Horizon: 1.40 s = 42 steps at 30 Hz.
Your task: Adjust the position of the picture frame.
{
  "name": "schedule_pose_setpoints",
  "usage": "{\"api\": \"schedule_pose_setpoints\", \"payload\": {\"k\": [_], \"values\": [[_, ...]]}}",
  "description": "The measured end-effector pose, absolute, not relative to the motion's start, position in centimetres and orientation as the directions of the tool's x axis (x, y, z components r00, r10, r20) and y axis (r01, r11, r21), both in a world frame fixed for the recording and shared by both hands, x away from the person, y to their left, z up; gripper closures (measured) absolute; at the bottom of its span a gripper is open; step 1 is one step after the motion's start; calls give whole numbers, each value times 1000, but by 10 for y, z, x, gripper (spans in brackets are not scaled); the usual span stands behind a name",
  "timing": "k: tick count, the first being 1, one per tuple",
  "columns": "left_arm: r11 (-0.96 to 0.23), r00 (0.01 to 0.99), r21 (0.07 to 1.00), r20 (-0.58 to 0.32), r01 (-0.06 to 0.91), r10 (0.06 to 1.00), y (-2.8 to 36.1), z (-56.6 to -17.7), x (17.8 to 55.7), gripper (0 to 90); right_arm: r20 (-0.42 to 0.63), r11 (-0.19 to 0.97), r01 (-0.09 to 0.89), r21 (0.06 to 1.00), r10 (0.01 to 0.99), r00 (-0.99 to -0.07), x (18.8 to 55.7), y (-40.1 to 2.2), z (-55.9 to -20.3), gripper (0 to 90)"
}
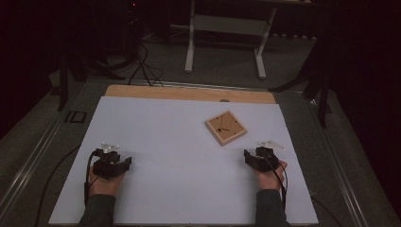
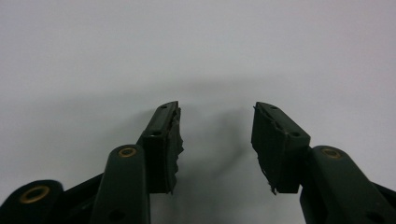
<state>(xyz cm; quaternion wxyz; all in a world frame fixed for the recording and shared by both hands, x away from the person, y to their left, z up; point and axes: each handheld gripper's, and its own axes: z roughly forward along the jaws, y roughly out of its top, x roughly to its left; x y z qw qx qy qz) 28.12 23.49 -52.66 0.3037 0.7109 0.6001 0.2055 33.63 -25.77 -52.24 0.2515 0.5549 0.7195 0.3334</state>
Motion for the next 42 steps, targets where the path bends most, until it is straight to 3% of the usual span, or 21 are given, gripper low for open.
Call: {"api": "schedule_pose_setpoints", "payload": {"k": [7, 18, 27, 42], "values": [[-115, 238, 725, -69, 679, 969, 236, -518, 272, 518, -22, 194, 556, 808, 954, -300, 330, -258, -512, 512], [-68, 208, 732, -102, 678, 973, 245, -515, 263, 517, -58, 243, 519, 820, 936, -347, 328, -250, -509, 646], [-62, 204, 728, -108, 683, 973, 245, -516, 266, 511, -82, 271, 480, 834, 922, -377, 328, -245, -504, 889], [-59, 207, 739, -110, 671, 972, 245, -516, 270, 496, -103, 319, 443, 838, 889, -447, 354, -231, -489, 897]]}}
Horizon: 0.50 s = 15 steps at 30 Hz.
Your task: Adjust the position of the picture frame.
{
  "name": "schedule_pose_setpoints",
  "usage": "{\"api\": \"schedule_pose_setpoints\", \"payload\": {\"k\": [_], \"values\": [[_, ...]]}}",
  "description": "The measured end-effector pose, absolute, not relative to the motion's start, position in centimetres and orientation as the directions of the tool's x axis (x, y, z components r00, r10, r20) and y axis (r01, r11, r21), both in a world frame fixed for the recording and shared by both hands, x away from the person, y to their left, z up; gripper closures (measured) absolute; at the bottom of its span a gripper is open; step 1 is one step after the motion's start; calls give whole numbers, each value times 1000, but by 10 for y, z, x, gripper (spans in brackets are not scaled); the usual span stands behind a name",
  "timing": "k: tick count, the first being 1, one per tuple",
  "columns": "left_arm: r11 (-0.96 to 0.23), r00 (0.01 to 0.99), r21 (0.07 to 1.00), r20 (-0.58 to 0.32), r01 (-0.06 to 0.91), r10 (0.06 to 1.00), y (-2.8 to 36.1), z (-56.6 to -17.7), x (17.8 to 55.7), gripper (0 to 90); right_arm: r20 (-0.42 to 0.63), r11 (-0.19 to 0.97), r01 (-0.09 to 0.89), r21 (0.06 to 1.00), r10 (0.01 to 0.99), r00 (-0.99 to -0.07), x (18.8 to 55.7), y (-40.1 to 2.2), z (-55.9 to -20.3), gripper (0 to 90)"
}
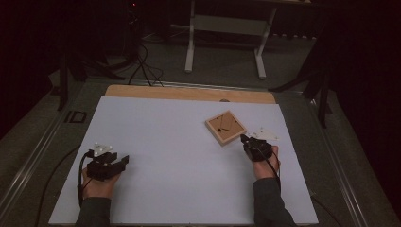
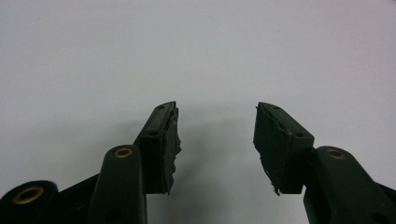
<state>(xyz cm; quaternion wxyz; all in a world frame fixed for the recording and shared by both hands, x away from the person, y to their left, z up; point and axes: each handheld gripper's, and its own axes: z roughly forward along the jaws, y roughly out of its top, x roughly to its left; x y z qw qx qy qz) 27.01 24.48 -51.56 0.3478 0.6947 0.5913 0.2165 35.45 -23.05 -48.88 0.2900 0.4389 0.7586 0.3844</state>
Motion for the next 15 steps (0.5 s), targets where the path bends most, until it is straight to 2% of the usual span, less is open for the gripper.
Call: {"api": "schedule_pose_setpoints", "payload": {"k": [15], "values": [[-58, 211, 742, -113, 668, 971, 245, -515, 271, 490, -83, 351, 467, 811, 861, -502, 376, -206, -501, 897]]}}
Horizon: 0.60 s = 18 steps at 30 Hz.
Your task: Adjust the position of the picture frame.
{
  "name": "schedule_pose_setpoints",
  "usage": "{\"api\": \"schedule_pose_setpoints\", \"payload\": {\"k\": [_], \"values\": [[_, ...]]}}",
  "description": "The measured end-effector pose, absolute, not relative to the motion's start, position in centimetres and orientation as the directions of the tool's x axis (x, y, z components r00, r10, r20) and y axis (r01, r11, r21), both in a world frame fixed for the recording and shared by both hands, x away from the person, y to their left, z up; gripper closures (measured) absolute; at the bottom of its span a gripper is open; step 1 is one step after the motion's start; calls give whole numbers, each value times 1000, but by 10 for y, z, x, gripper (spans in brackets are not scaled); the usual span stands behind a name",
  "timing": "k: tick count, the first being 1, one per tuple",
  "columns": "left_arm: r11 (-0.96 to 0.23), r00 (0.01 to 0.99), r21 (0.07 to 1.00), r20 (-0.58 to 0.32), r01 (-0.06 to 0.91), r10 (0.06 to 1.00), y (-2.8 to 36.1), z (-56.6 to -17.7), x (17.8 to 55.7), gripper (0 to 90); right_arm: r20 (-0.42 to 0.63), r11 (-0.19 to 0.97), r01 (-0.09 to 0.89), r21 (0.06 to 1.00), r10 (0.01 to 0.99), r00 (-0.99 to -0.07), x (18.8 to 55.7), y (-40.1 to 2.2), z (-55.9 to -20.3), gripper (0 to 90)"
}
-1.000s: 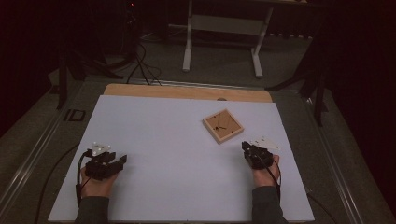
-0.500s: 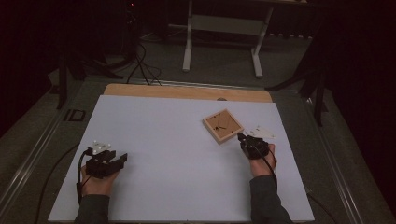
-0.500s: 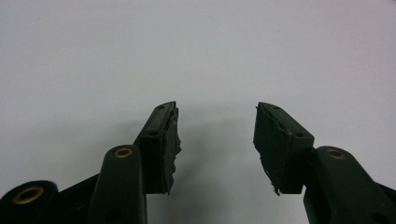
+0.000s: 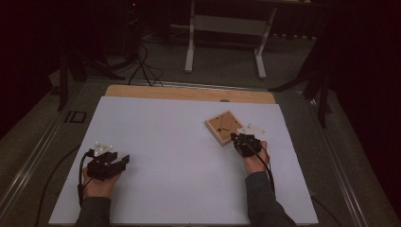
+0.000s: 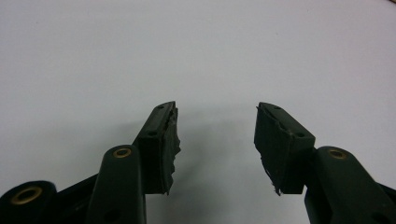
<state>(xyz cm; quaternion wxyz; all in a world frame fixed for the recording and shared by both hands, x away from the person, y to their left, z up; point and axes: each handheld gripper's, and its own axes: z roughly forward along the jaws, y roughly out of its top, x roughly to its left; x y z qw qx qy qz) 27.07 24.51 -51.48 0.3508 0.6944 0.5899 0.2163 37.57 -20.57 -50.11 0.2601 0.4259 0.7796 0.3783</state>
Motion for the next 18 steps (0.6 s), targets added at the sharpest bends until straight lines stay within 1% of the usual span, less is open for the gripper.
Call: {"api": "schedule_pose_setpoints", "payload": {"k": [11, 18], "values": [[-54, 207, 743, -115, 667, 971, 246, -515, 272, 489, -75, 373, 487, 790, 846, -528, 384, -192, -510, 897], [-48, 203, 745, -119, 666, 972, 248, -515, 272, 489, -90, 399, 489, 775, 837, -540, 387, -185, -513, 897]]}}
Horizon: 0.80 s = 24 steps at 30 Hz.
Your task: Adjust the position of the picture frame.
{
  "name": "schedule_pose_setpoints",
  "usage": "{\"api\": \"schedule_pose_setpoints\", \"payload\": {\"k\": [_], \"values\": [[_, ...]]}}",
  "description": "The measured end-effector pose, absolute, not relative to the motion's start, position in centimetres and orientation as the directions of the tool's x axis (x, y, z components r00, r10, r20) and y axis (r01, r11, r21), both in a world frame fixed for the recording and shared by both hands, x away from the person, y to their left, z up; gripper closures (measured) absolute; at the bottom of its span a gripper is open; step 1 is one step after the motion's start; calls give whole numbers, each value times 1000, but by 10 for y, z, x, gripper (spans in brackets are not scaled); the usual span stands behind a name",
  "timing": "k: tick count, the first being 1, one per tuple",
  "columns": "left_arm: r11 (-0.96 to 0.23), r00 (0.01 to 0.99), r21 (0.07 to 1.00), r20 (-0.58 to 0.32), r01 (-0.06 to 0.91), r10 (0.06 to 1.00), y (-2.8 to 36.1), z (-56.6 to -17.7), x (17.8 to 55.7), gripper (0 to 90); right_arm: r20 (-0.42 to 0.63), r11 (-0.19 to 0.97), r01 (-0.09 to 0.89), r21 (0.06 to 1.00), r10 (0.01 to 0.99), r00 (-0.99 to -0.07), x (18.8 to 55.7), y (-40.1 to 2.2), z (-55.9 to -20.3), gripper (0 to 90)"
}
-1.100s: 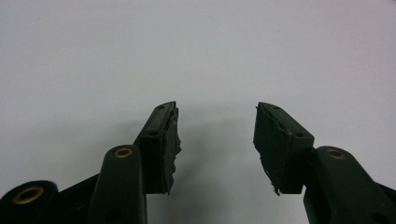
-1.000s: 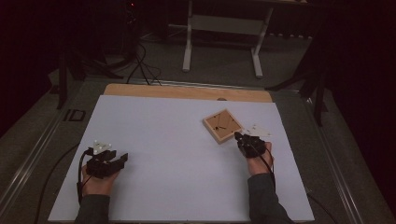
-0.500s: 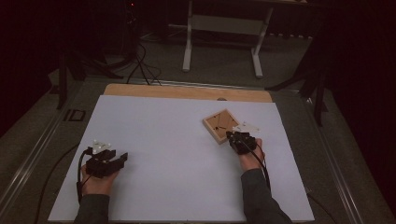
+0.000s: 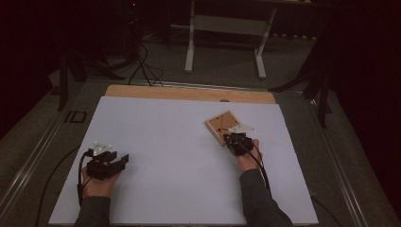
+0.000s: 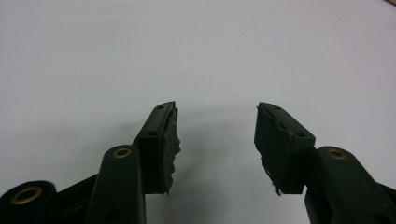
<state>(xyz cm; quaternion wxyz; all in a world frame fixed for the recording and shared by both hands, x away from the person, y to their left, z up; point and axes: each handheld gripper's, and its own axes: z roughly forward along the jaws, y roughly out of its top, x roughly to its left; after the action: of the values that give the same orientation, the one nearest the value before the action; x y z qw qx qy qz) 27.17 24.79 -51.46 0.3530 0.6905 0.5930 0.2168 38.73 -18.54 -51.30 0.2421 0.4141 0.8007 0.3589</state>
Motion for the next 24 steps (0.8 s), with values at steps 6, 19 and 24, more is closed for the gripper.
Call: {"api": "schedule_pose_setpoints", "payload": {"k": [6, 19, 24], "values": [[-45, 201, 745, -122, 666, 972, 248, -515, 272, 489, -88, 402, 501, 766, 838, -538, 392, -183, -514, 897], [-38, 195, 746, -124, 665, 973, 250, -514, 271, 489, -68, 393, 512, 764, 838, -542, 392, -177, -515, 898], [-35, 192, 746, -125, 665, 973, 251, -514, 271, 489, -65, 401, 504, 765, 827, -558, 389, -172, -515, 898]]}}
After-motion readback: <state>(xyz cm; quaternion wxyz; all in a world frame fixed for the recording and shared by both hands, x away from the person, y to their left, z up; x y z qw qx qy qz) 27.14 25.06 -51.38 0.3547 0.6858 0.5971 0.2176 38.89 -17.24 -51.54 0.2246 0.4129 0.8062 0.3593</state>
